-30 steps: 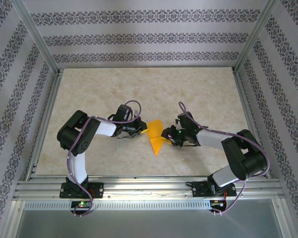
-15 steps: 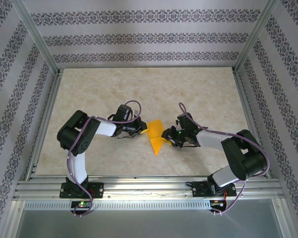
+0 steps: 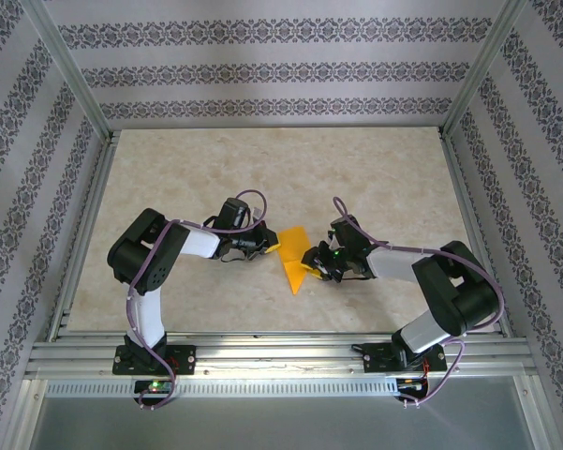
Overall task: Fold a paper plane with a square sheet of paper (pick it up from the middle)
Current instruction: Fold the wing for the fifth time at the center of the table.
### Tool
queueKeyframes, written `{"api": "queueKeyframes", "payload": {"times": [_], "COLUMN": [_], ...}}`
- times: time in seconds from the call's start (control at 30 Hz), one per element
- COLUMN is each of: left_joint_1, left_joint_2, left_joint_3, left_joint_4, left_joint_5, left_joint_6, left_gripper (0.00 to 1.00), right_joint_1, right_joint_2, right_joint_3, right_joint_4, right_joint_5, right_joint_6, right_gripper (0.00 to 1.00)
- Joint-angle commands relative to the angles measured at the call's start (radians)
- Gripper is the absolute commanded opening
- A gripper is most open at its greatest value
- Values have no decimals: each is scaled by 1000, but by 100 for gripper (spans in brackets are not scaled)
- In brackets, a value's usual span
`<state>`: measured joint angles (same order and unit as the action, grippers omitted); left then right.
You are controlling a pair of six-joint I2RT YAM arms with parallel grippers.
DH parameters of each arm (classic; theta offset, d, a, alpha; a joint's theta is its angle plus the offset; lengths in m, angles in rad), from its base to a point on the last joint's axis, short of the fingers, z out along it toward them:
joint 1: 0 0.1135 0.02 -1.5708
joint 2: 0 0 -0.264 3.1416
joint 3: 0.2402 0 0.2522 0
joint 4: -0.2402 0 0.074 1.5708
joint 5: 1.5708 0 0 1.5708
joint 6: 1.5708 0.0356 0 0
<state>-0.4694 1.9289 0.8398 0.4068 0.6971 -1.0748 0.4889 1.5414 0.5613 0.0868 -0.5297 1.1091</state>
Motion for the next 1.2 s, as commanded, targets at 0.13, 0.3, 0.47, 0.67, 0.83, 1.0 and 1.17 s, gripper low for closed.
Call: {"api": "queueKeyframes", "payload": {"times": [0.13, 0.3, 0.47, 0.67, 0.83, 1.0, 1.17], "left_joint_1": [9, 9, 8, 9, 9, 9, 9], "left_joint_2": [-21, -18, -18, -17, -14, -13, -15], "left_joint_3": [-3, -11, -6, -9, -8, -6, -5], "left_joint_4": [-60, -52, -53, -48, -45, -43, -47], "left_joint_5": [2, 2, 0, 2, 3, 5, 5], "left_joint_6": [8, 3, 1, 0, -2, -4, -1], "left_gripper": [0, 0, 0, 0, 0, 0, 0], "right_joint_1": [13, 15, 20, 25, 34, 33, 31], "right_joint_2": [-90, -68, -27, -19, -24, -4, -32], "right_joint_3": [-49, -72, -46, -34, -38, -38, -38], "right_joint_4": [-37, -3, 48, 92, 81, 103, 114], "right_joint_5": [68, 33, -3, -10, 5, -10, 6], "right_joint_6": [25, 30, 37, 57, 56, 56, 51], "right_gripper": [34, 33, 31, 26, 25, 26, 30]}}
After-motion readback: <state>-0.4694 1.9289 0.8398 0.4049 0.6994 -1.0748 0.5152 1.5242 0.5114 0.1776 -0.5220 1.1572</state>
